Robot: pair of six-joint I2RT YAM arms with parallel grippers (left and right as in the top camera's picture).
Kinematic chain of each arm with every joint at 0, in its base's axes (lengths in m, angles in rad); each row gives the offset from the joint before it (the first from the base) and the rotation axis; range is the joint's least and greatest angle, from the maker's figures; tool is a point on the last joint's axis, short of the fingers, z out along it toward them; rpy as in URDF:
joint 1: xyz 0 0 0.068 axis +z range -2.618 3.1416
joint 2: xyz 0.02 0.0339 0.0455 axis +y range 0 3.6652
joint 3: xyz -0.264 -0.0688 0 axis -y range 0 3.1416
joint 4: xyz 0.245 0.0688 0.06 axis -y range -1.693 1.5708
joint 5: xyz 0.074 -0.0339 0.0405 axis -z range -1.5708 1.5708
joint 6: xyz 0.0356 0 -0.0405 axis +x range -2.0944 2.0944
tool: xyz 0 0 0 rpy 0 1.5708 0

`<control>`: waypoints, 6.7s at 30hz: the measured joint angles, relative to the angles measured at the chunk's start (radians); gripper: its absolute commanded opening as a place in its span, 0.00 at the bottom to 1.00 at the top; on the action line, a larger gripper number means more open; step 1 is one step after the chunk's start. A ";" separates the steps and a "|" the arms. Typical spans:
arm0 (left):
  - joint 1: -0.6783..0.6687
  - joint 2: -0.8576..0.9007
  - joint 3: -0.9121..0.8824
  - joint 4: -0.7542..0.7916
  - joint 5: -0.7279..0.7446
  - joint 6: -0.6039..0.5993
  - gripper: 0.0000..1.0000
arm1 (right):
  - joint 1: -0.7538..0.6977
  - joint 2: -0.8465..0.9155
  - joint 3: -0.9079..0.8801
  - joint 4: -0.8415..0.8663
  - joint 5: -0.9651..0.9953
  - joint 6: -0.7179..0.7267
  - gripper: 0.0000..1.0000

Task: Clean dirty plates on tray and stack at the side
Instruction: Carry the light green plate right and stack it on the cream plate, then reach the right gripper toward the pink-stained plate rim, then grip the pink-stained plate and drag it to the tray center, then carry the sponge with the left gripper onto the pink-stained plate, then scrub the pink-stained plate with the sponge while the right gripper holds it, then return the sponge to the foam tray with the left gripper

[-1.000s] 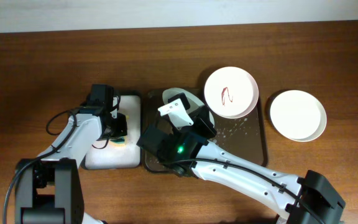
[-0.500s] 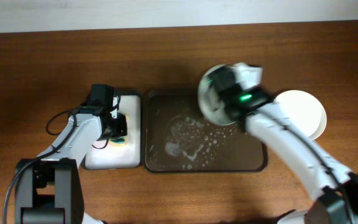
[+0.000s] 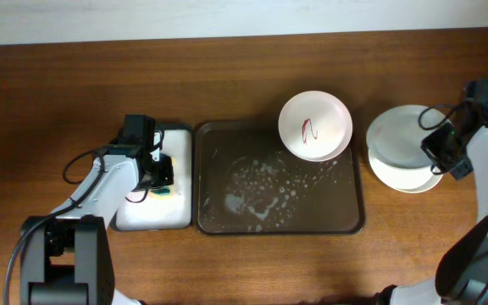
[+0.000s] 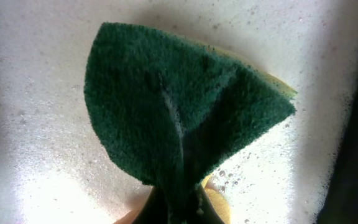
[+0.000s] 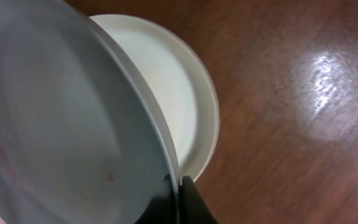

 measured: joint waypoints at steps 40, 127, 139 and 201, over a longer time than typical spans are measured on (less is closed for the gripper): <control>0.000 0.000 -0.001 0.000 0.000 0.000 0.00 | 0.342 0.363 -0.002 0.671 -0.311 -0.476 0.12; -0.405 -0.010 0.095 0.167 0.238 -0.322 0.00 | 0.715 0.272 -0.083 0.257 -0.399 -0.350 0.04; -0.494 0.110 0.100 0.179 0.235 -0.338 0.00 | 0.715 0.272 -0.083 0.257 -0.399 -0.350 0.04; -0.035 0.018 0.043 0.054 -0.011 0.034 0.93 | 0.715 0.274 -0.088 0.256 -0.369 -0.343 0.08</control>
